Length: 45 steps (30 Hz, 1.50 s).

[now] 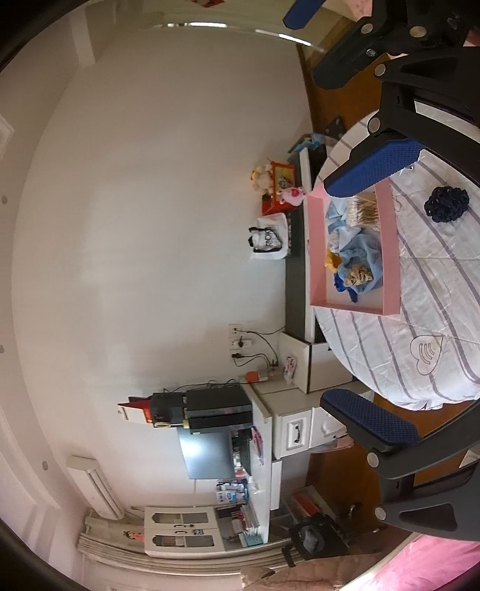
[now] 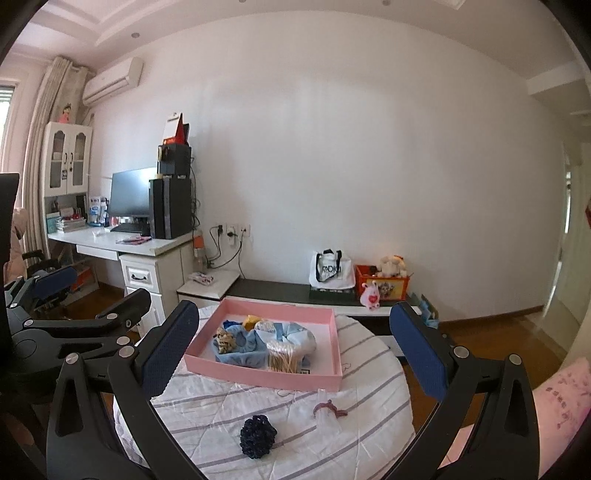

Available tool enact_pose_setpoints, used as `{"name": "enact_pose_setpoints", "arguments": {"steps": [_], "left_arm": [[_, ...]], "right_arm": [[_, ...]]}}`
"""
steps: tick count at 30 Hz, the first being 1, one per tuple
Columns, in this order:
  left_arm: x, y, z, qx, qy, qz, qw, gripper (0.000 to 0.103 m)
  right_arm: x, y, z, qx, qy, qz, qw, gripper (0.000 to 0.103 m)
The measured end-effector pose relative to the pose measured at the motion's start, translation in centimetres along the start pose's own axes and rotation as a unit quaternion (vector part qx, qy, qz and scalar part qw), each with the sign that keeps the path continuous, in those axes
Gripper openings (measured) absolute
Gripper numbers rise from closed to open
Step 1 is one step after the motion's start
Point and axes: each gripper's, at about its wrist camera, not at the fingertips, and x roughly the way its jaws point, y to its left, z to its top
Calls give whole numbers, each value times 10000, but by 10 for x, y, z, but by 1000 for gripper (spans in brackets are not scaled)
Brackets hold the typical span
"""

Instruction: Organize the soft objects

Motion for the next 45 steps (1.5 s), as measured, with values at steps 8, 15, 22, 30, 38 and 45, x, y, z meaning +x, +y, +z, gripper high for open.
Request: {"name": "enact_pose_setpoints", "arguments": {"steps": [8,15,22,30,38,45], "left_arm": [[-16,-6,-7,74,-281,151,9995,103],[-12,-8,-10,34,-216,91,9997,103],[-15,-7,-7,25,-208,110,9997,103],[-13,-6,-7,15,-191,119,9997,103],[-7,-6,-8,-3,-126,64,9999,103],[12,-10,-11,7,191,-77,9998,103]], "right_arm": [[-14,-4,2,54,-145,-65,9999,103],[-16,-6,0,55,-168,-75,9998,103],[-16,-6,0,66,-145,-65,9999,103],[-15,-6,0,69,-130,-58,9999,103],[-10,-5,-3,59,-87,-73,9999,103],[3,-12,-11,97,139,-174,9997,103]]}}
